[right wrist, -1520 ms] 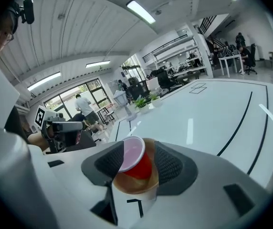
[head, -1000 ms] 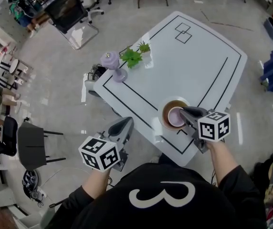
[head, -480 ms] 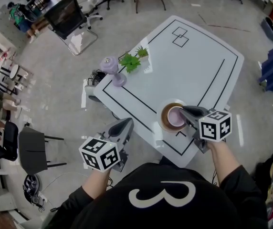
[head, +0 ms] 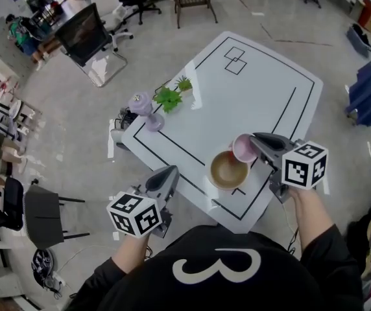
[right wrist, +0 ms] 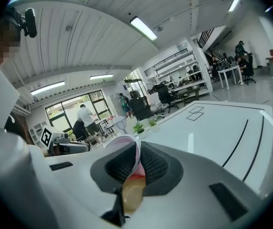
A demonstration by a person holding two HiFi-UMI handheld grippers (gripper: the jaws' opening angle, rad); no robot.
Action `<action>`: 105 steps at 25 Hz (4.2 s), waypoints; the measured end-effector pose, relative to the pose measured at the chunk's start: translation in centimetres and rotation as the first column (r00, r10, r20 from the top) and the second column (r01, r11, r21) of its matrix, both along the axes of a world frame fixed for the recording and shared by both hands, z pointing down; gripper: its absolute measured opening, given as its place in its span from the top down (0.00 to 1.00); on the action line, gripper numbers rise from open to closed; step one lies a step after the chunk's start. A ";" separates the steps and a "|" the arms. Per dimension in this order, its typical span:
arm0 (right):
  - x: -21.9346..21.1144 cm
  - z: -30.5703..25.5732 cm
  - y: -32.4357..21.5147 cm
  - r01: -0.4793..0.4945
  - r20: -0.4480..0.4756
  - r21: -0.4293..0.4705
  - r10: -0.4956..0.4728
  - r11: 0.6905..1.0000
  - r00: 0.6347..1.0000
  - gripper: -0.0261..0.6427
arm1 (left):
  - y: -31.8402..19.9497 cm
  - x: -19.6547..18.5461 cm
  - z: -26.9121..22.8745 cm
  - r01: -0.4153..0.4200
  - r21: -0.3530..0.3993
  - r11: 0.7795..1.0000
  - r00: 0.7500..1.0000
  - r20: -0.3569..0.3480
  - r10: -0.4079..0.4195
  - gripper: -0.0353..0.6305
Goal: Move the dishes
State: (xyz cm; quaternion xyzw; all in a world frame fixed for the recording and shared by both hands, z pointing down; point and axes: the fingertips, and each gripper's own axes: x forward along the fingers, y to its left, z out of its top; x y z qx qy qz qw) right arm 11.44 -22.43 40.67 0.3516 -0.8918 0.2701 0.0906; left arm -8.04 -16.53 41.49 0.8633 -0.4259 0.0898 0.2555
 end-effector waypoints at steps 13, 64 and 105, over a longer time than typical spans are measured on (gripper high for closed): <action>9.2 2.3 -5.2 -0.219 -0.067 -0.024 0.217 0.975 0.974 0.92 | -2.0 1.3 0.5 -0.008 -0.020 1.000 1.000 0.007 0.009 0.94; 2.9 1.4 1.7 -0.015 -0.093 0.088 0.023 0.996 0.995 0.42 | -0.2 -1.1 4.1 0.029 -0.116 0.993 0.999 -0.015 -0.031 0.94; -0.9 13.1 3.6 -0.206 -0.079 -0.313 0.191 0.927 0.978 0.95 | 3.4 -6.0 5.9 0.107 -0.132 0.985 0.993 0.056 -0.100 0.94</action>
